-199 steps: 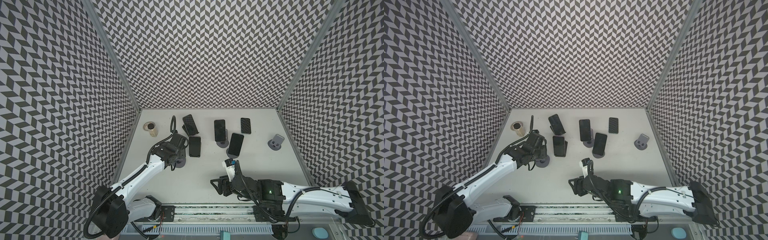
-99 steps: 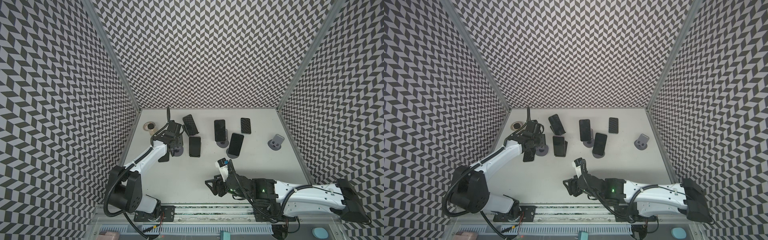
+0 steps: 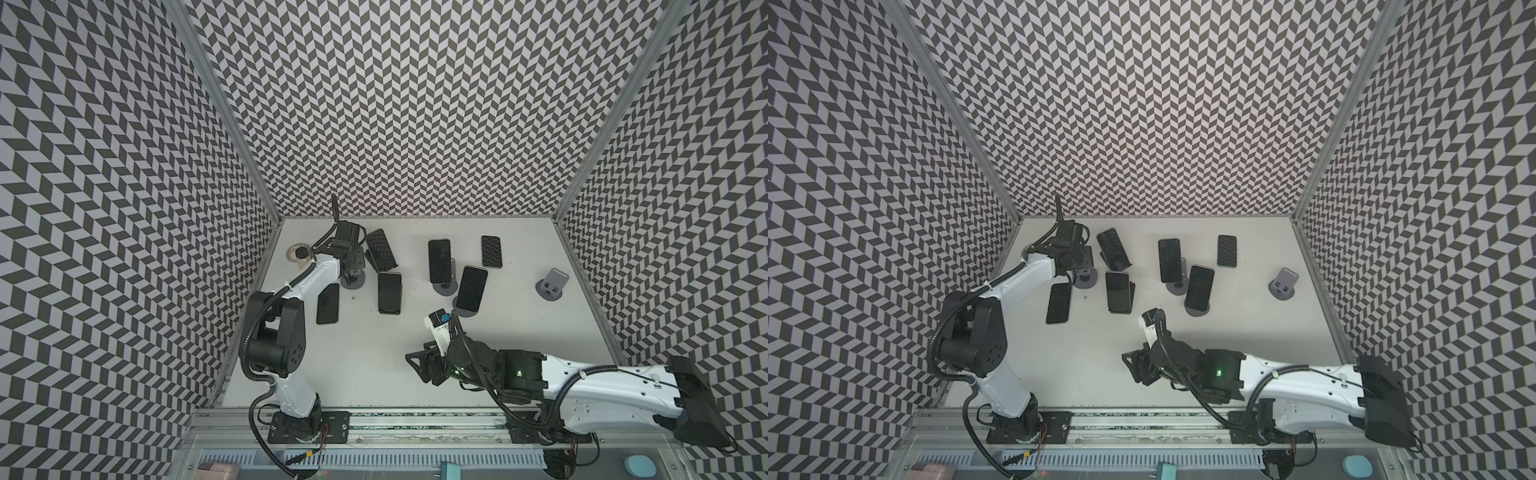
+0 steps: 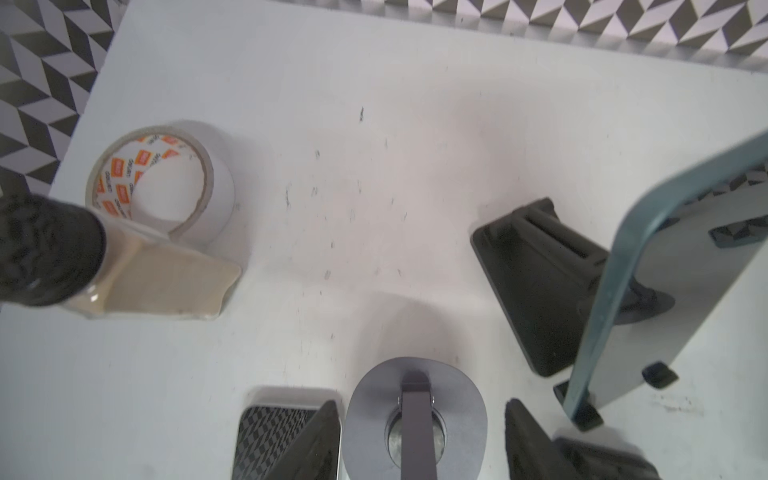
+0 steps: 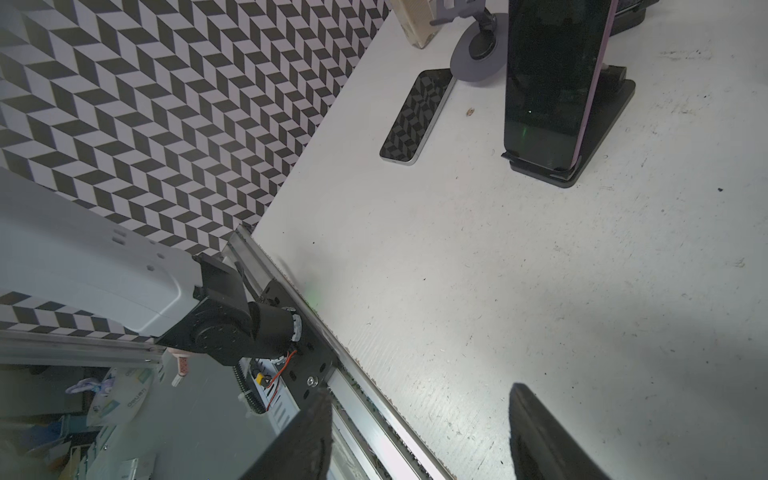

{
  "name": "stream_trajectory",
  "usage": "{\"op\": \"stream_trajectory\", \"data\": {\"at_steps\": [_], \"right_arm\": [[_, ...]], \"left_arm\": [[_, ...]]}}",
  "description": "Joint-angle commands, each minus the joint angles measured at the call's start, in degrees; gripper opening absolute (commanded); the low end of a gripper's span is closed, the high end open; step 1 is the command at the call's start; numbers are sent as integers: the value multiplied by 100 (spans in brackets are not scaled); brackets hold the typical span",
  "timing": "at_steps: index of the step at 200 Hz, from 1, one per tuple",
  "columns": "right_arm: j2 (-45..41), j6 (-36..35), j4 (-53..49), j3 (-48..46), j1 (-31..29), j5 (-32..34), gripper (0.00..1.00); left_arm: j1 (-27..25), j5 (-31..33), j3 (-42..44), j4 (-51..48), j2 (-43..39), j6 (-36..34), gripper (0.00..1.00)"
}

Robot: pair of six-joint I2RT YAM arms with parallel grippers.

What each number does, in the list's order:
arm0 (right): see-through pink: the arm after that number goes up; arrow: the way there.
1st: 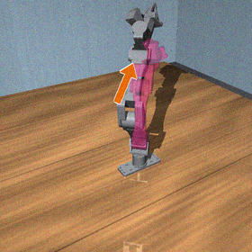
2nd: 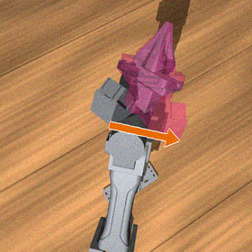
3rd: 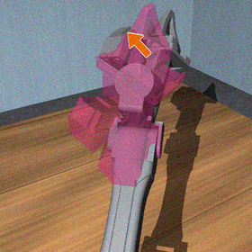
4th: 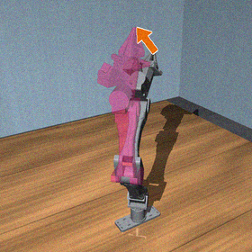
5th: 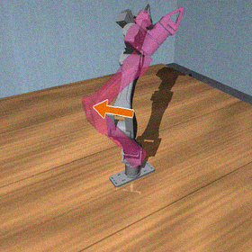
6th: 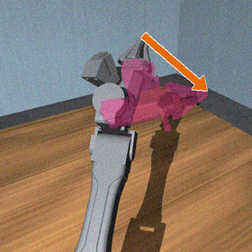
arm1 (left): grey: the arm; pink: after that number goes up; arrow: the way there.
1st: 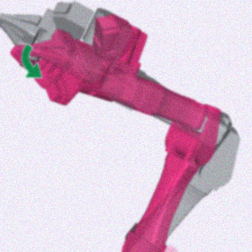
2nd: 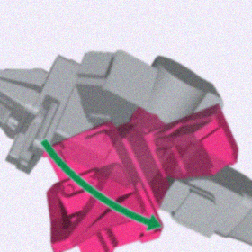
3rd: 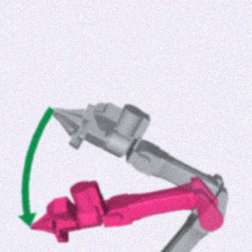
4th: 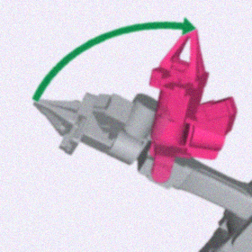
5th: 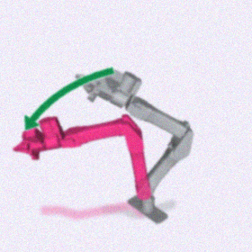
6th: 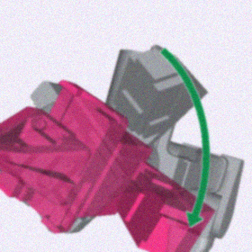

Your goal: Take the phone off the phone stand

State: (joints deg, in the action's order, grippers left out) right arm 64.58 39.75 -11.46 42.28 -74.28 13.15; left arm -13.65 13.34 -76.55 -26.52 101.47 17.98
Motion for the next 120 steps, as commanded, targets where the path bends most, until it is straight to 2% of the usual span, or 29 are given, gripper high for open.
{"op": "stream_trajectory", "data": {"at_steps": [1,42,120], "right_arm": [[59,-195,303,86,162,-191,65],[150,-307,491,-14,511,-519,65],[344,-527,526,-70,722,-776,66]], "left_arm": [[140,-86,-528,189,273,-148,52],[398,-124,-1324,-31,939,-299,52],[609,-209,-1895,-181,1568,-459,52]]}}
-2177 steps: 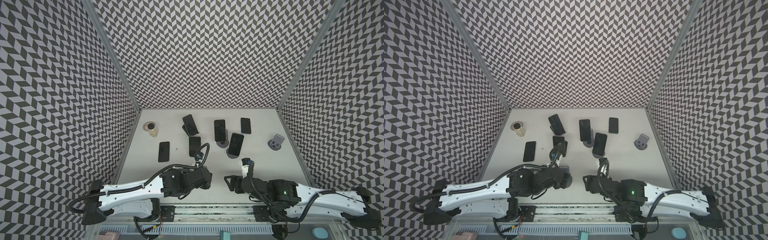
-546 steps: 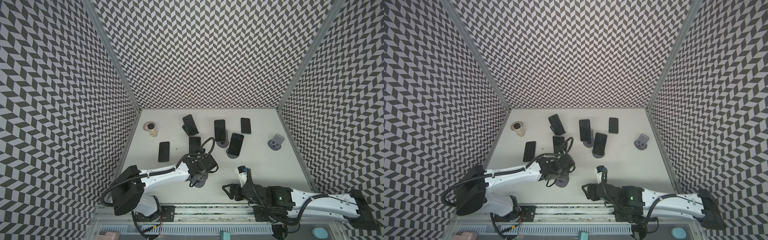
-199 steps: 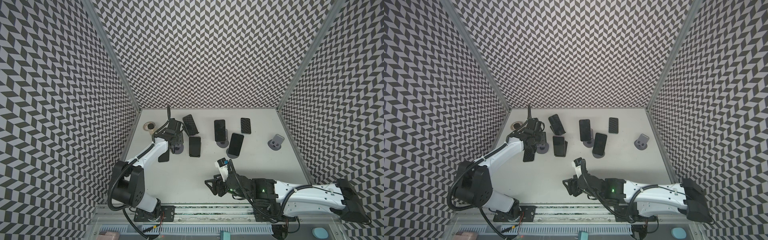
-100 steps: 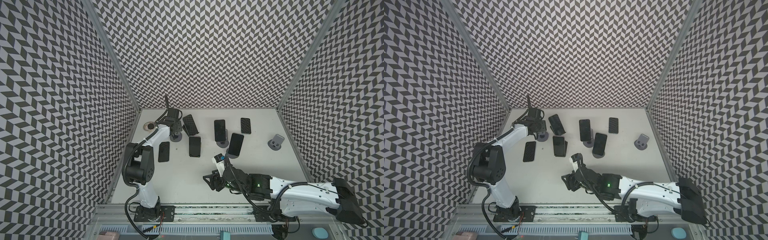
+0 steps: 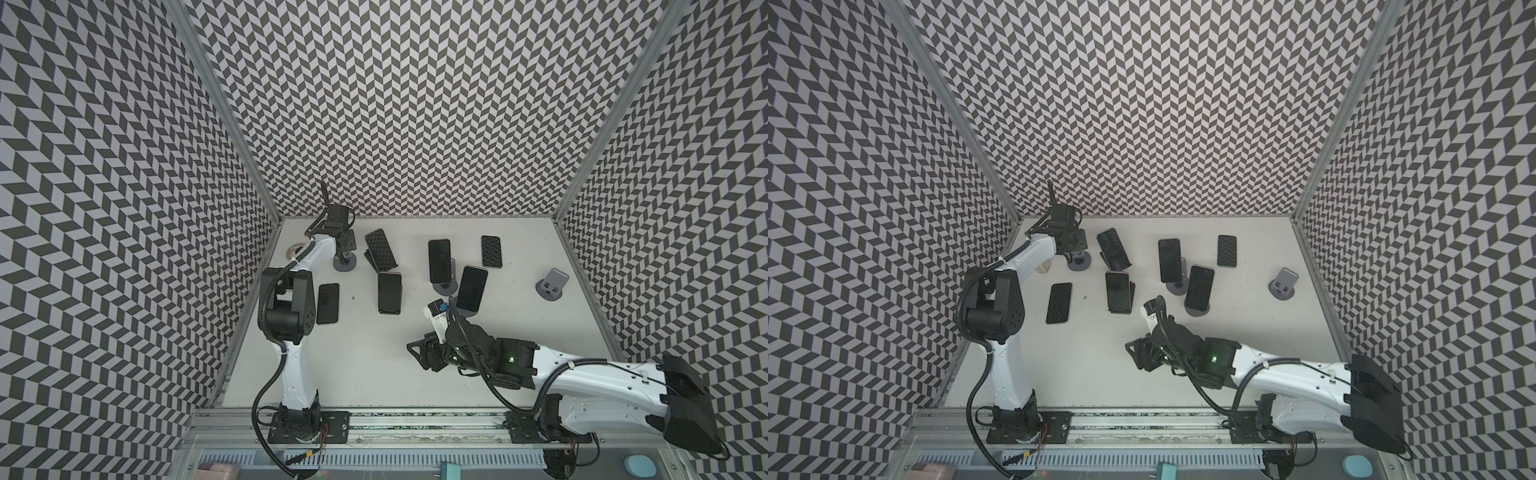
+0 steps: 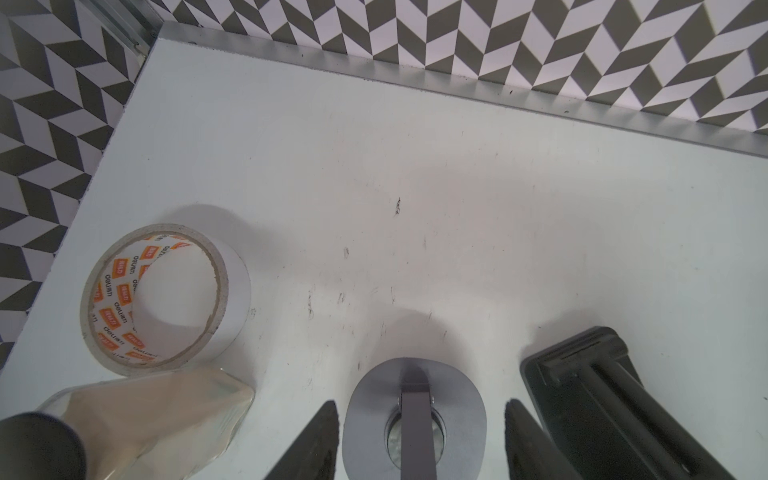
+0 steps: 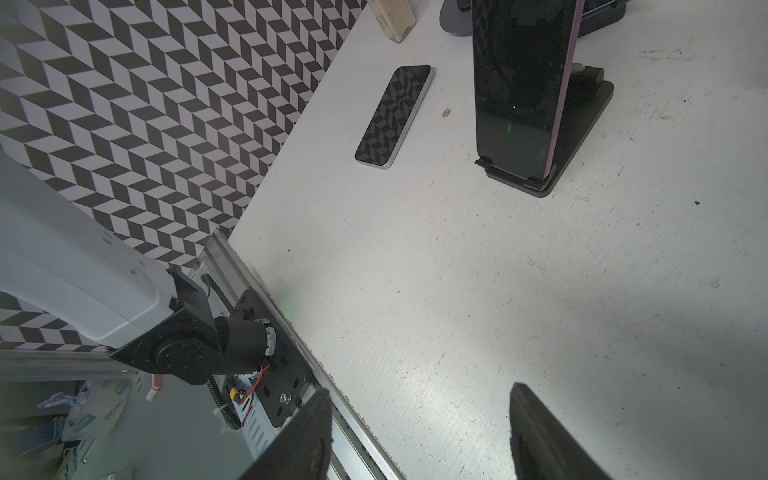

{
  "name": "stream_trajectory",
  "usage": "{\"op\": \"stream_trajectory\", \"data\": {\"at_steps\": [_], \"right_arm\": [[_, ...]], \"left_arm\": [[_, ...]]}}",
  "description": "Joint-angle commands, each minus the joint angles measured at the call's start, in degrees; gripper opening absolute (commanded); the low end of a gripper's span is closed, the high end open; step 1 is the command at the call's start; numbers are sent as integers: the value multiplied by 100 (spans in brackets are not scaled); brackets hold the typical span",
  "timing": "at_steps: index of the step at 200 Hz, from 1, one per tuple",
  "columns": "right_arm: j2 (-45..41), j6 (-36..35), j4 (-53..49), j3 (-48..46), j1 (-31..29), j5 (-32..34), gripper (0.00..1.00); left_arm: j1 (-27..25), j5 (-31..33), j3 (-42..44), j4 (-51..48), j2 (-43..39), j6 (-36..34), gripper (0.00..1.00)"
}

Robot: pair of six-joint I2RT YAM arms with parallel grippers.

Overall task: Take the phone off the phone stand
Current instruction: 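Hold the left gripper over the grey stand beside the tape roll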

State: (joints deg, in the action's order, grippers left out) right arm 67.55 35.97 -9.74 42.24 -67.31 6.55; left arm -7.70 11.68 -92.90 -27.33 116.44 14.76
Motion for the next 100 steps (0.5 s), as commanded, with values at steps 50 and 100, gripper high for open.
{"op": "stream_trajectory", "data": {"at_steps": [50,100], "right_arm": [[178,-115,494,-185,73,-228,66],[333,-184,506,-120,112,-302,66]], "left_arm": [[36,1,-396,-264,272,-213,53],[65,-18,-457,-350,462,-246,56]]}}
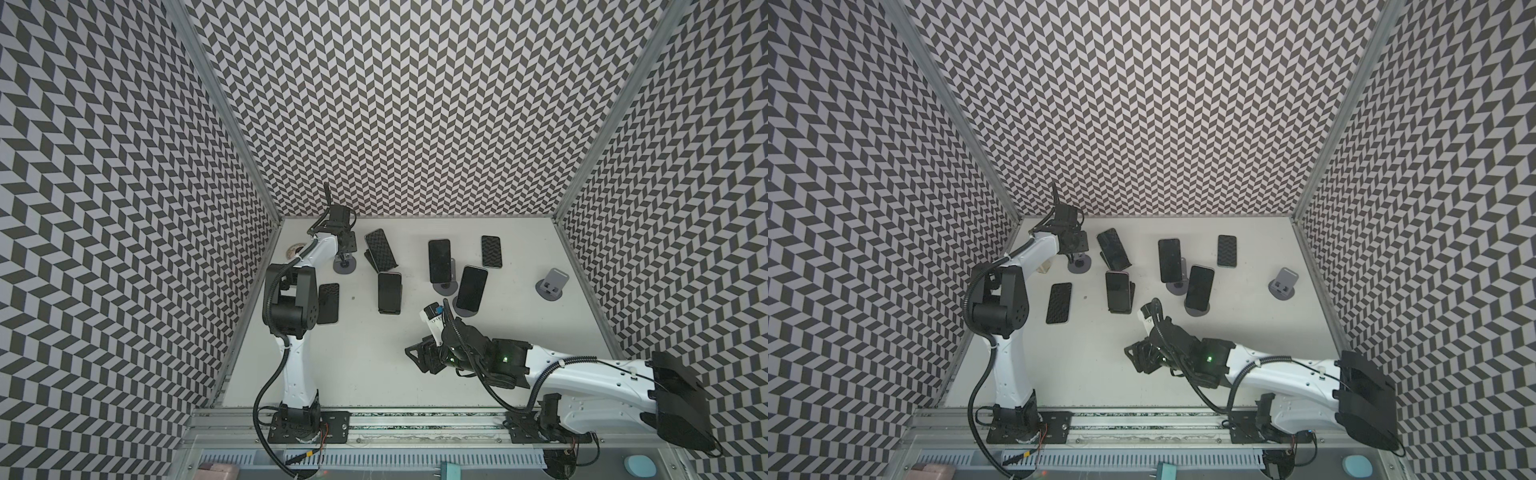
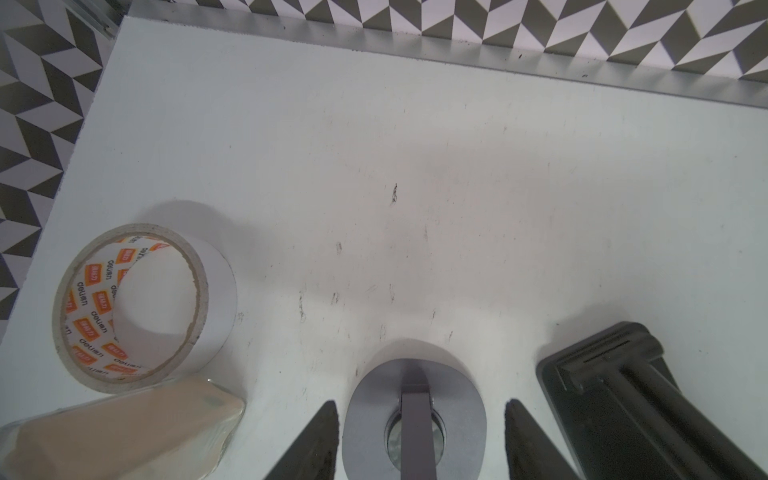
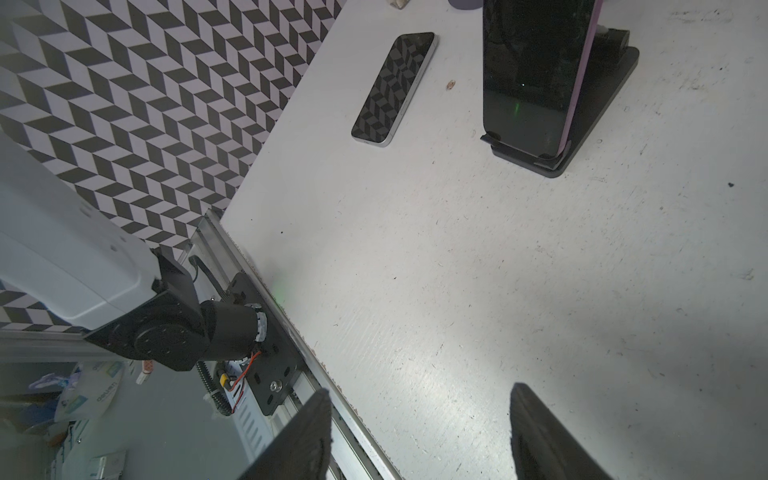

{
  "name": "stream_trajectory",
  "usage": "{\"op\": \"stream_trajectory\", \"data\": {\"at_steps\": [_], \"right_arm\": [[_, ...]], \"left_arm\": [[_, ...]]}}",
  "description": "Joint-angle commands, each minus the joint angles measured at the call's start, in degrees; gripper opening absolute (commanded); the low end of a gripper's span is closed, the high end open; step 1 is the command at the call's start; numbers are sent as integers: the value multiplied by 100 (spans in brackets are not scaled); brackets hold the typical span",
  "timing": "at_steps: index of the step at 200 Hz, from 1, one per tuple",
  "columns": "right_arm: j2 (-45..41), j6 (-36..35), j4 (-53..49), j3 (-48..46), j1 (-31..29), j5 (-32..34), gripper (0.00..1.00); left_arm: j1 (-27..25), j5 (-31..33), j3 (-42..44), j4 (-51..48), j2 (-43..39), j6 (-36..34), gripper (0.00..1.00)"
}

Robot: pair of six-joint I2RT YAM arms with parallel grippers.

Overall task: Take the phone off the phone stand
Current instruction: 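Hold the left gripper over the grey stand beside the tape roll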

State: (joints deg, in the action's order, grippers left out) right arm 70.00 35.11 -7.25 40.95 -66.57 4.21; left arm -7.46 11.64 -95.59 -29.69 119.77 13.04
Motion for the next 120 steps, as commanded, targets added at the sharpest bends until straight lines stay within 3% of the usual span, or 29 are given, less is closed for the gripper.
{"op": "stream_trajectory", "data": {"at_steps": [1,27,69,120], "right_arm": [[86,-100,258,14,38,-69,66],[147,-106,164,103,59,-115,66],[194,-103,39,219,78,-164,66],[216,-67,-55,289,76,-238,66]], "left_arm": [[42,-13,-188,-115,132,-73,56],[36,31,-244,-163,193,-48,61],[35,102,-344,-300,188,-3,79],[42,119,-302,-291,8,23,83]]}}
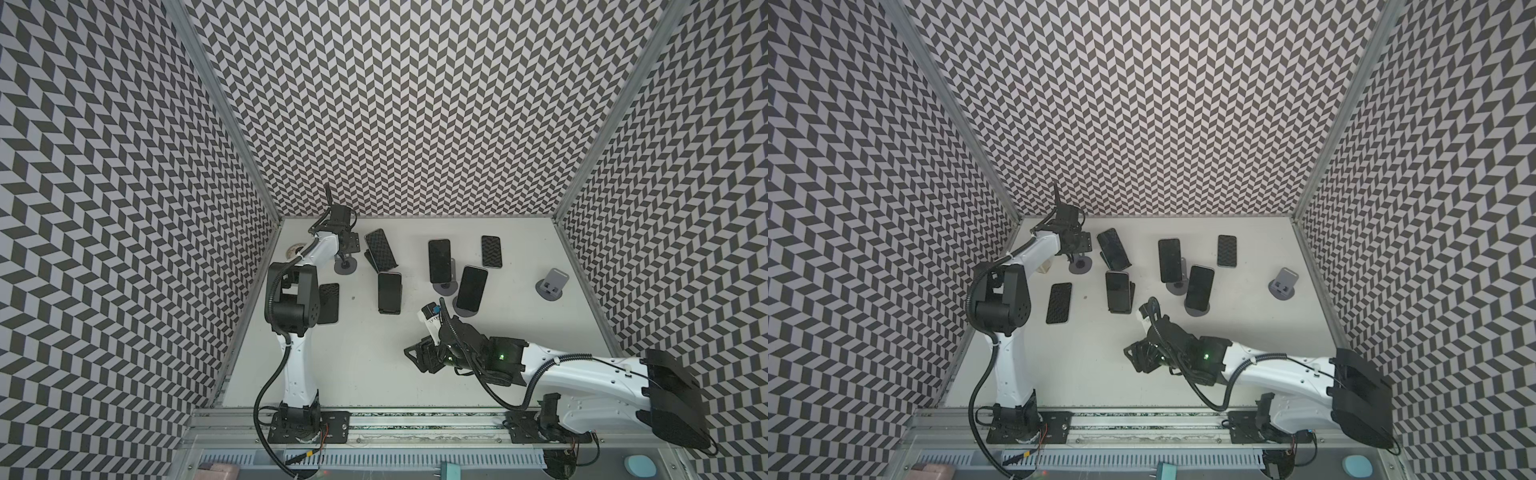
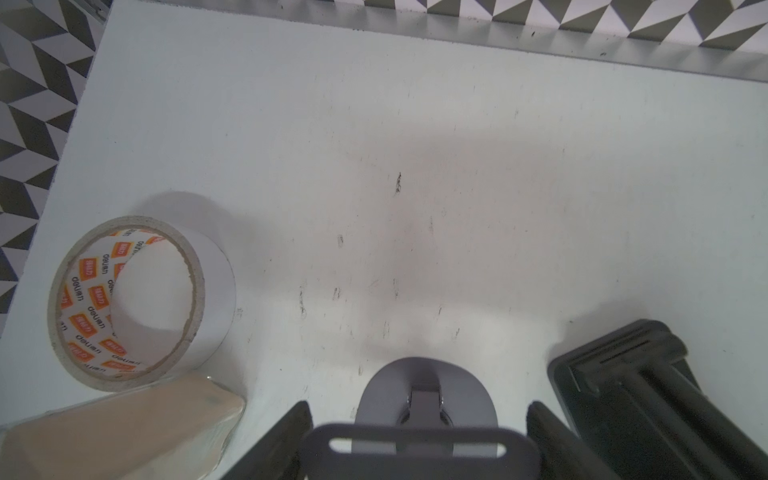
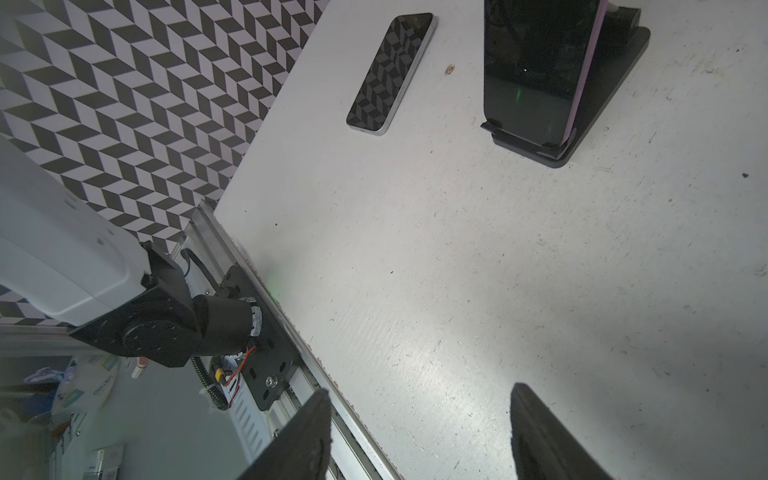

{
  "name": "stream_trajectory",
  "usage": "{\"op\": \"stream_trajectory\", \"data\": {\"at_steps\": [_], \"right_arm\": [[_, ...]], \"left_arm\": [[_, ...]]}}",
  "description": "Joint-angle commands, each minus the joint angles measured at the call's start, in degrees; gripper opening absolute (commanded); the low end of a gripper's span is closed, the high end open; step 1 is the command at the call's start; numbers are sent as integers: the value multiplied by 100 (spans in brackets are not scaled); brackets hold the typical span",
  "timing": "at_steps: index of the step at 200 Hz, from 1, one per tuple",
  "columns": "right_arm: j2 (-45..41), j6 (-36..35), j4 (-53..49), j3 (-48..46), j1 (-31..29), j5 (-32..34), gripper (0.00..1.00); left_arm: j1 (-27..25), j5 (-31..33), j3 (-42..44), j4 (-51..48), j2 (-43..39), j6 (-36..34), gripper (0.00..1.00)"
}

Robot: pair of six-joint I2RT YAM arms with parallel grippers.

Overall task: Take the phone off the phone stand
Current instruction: 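Hold the left gripper over the grey stand beside the tape roll, then raise the left gripper off the stand while the right gripper advances toward the phones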

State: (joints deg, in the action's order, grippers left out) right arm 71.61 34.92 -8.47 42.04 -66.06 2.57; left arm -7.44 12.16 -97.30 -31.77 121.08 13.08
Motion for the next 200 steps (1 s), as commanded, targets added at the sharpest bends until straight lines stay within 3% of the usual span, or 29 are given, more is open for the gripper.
{"op": "stream_trajectory", "data": {"at_steps": [1,131,200], "right_arm": [[54,-47,66,180,29,-73,66],[-178,149,-141,302,37,8,73],[-483,309,-603,550,30,424,73]], "left_arm": [[40,67,-132,-84,-121,19,83],[-81,207,227,-179,-1510,21,86],[-882,313,1523,-129,-3288,260,86]]}}
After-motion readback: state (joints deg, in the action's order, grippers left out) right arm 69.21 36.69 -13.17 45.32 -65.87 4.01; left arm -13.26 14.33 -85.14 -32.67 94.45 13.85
